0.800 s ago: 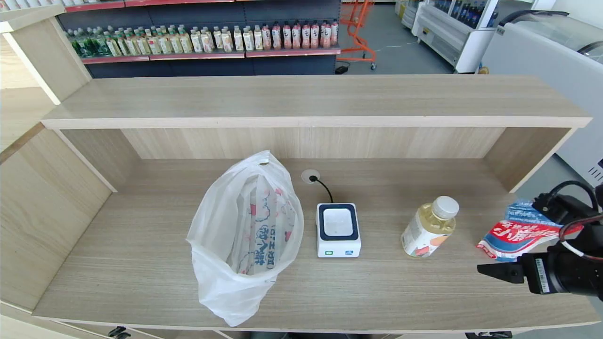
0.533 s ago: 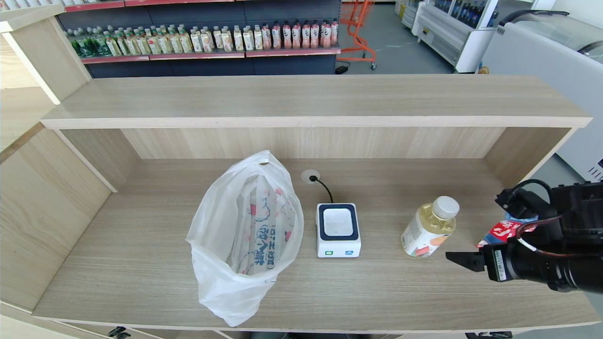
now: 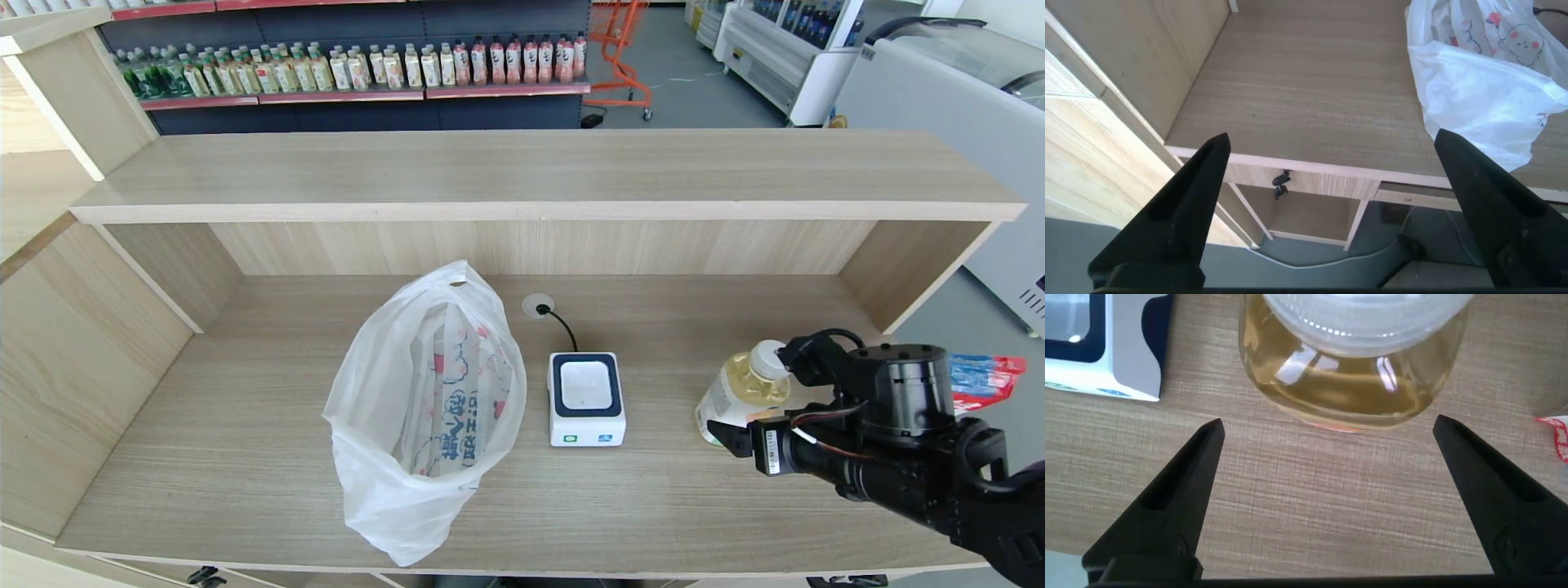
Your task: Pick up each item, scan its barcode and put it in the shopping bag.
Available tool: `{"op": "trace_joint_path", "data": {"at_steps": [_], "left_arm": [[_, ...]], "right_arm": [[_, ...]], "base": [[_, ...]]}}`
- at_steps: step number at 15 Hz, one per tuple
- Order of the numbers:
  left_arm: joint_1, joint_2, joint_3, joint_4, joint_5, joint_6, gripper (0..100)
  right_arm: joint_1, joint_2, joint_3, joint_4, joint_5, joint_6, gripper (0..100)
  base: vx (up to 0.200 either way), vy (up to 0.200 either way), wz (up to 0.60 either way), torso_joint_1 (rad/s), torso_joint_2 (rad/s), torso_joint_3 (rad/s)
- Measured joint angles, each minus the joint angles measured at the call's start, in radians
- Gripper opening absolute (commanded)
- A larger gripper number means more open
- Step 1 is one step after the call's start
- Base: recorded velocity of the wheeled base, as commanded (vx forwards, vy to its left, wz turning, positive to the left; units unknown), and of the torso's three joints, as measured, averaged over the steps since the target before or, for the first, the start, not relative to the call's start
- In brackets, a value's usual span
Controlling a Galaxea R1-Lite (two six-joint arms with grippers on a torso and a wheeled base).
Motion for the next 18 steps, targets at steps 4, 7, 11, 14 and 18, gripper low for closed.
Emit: {"op": "trace_joint_path", "data": {"at_steps": [4, 7, 11, 14, 18], "left_arm": [[0.0, 0.0, 0.0, 0.0, 0.0, 0.0, 100], [0.0, 0.0, 0.0, 0.0, 0.0, 0.0, 100], [0.0, 0.0, 0.0, 0.0, 0.0, 0.0, 100], [0.0, 0.0, 0.0, 0.0, 0.0, 0.0, 100], [0.0, 0.0, 0.0, 0.0, 0.0, 0.0, 100]], "right_arm": [[0.036, 0.09, 0.009, -0.14, -0.036, 0.0, 100], [0.045, 0.154, 0.011, -0.26, -0.038, -0.005, 100], [0.047, 0.225, 0.004, -0.371, -0.039, -0.047, 100], [0.046, 0.262, -0.011, -0.433, -0.037, -0.097, 100], [0.046, 0.302, -0.045, -0.485, -0.031, -0.129, 100]], "base": [[0.0, 0.0, 0.0, 0.0, 0.0, 0.0], [0.0, 0.0, 0.0, 0.0, 0.0, 0.0], [0.0, 0.0, 0.0, 0.0, 0.0, 0.0], [0.0, 0.0, 0.0, 0.0, 0.0, 0.0], [0.0, 0.0, 0.0, 0.0, 0.0, 0.0]]}}
